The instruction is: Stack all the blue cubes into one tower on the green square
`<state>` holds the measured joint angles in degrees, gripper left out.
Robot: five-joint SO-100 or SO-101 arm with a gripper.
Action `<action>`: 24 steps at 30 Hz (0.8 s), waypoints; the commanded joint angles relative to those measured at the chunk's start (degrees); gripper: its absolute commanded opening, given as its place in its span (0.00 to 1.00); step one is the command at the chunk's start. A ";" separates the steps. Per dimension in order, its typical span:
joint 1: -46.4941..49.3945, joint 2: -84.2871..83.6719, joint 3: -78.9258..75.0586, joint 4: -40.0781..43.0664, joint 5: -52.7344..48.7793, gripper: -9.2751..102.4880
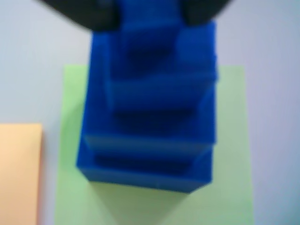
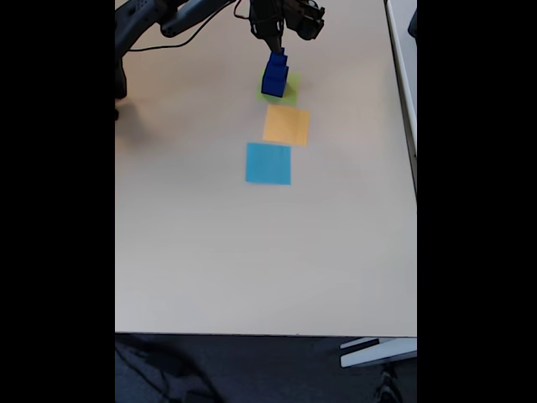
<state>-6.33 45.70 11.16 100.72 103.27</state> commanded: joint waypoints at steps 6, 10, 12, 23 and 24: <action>-0.26 4.66 -0.18 0.18 0.18 0.13; 0.09 6.15 0.53 0.09 -0.44 0.13; 0.26 6.94 1.05 0.09 -0.97 0.13; 1.05 8.79 2.20 0.00 -2.46 0.13; 1.05 8.88 2.20 0.00 -2.46 0.14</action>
<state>-5.54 48.87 13.71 100.72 101.25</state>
